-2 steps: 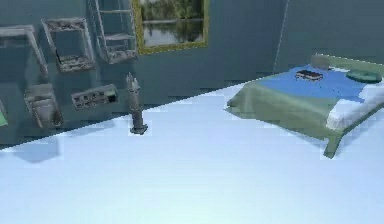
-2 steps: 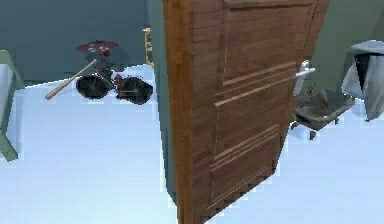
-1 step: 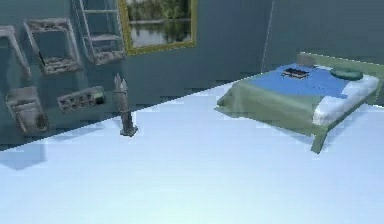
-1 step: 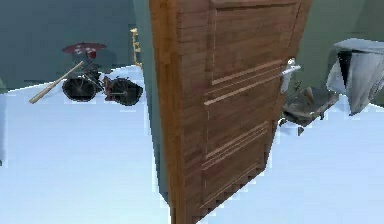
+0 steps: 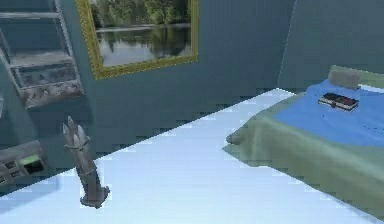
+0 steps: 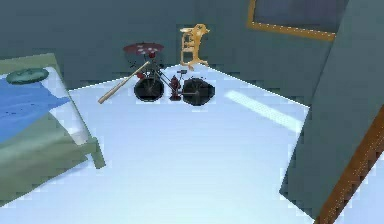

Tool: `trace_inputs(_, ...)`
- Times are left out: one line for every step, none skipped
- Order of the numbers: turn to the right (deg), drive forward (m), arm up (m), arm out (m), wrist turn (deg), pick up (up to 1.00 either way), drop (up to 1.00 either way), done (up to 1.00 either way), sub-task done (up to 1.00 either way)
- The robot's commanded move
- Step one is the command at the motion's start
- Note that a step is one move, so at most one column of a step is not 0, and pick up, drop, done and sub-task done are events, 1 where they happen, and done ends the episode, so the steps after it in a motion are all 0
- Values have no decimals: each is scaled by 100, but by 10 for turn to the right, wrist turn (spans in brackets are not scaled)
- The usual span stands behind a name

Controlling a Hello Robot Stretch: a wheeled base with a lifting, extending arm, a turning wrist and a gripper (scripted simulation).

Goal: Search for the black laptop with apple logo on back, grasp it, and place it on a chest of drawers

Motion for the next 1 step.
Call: trace_inputs(0,100,0,0,0,0,0,0,0)
